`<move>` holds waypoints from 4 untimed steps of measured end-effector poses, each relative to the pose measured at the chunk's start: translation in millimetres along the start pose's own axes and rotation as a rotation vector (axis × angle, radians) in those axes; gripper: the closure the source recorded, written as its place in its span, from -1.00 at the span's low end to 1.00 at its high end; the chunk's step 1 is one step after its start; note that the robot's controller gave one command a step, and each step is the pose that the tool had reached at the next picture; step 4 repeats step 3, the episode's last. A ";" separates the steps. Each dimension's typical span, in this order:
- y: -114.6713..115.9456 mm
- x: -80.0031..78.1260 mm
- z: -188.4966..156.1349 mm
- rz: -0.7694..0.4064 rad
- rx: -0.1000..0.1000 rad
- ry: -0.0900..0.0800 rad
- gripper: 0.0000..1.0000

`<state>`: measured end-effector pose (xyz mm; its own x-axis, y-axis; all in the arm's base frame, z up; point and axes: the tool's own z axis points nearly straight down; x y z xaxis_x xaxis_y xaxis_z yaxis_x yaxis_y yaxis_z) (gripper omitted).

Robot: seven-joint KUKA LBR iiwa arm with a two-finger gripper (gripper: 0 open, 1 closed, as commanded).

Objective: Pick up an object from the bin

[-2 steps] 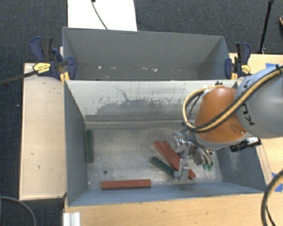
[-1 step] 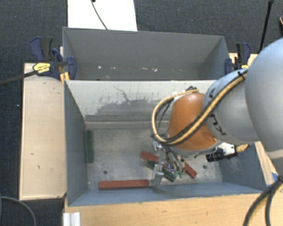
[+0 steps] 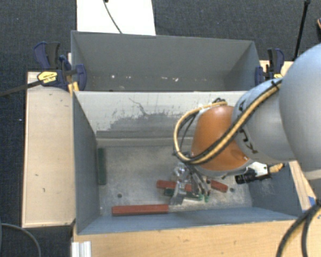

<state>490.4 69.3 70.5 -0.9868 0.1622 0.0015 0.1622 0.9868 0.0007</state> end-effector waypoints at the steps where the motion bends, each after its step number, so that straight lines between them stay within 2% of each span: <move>1: 0.4 -0.4 -2.2 0.001 0.000 -0.003 1.00; 2: 0.9 -1.5 -62.8 0.000 -0.002 -0.007 1.00; 3: 1.1 -2.9 -101.5 -0.003 -0.002 -0.006 1.00; 4: 1.1 -2.9 -101.5 -0.003 -0.002 -0.006 1.00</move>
Offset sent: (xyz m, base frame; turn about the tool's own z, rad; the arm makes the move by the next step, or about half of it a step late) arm 0.0001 0.0001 0.0021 0.0000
